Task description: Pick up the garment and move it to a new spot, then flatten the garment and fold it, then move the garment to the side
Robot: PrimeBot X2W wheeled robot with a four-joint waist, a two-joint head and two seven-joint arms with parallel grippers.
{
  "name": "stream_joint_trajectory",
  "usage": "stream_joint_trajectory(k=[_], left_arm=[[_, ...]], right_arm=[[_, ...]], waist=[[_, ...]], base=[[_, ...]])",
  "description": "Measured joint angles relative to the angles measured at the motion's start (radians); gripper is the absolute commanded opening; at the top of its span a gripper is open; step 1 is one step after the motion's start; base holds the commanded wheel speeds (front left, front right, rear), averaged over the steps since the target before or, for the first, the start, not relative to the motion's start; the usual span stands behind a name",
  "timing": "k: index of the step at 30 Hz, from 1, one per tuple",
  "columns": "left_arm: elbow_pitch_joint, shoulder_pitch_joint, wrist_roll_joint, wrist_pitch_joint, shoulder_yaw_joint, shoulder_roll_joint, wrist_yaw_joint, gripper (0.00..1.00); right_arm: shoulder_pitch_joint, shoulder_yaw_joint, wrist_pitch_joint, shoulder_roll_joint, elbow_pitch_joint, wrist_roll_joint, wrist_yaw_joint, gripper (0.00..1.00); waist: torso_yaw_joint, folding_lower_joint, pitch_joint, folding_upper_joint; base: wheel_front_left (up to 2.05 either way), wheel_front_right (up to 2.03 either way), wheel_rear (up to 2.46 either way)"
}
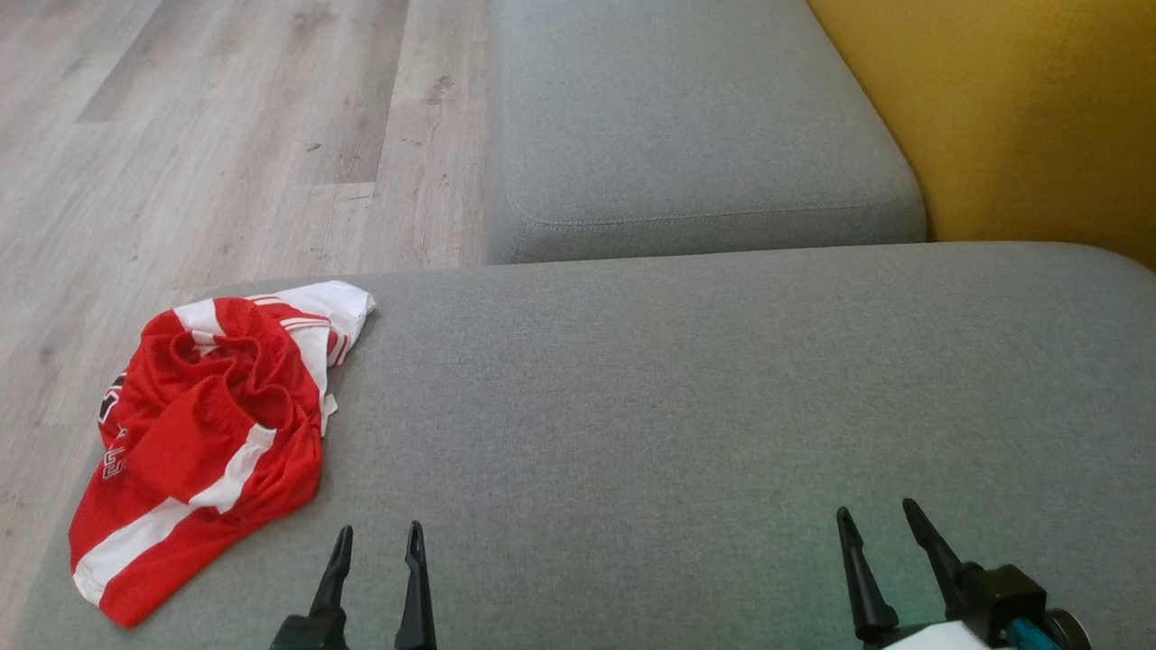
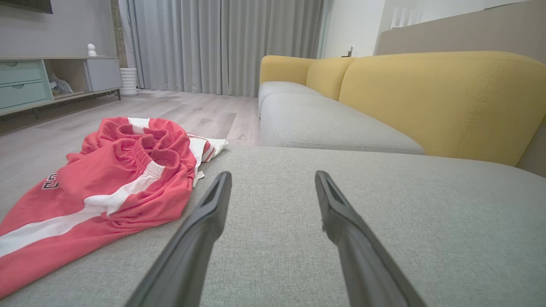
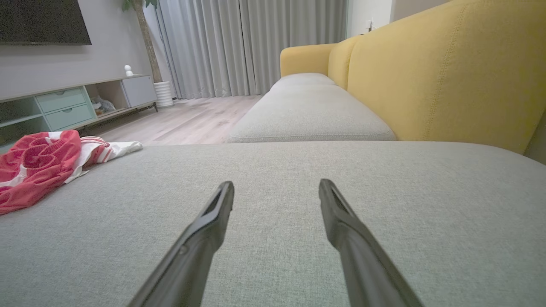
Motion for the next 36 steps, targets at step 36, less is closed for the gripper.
stream_joint_trajectory(k=[36], left_arm=[[0.034,-0.005,0.067,0.000,0.089,0.002,-0.002,1.00]], right_arm=[[0.013,-0.028,0.000,0.000,0.009,0.032,0.000,1.00]], waist=[[0.201,0.0001,0.039,0.0000]], base=[[0.00,0.00,0.00]])
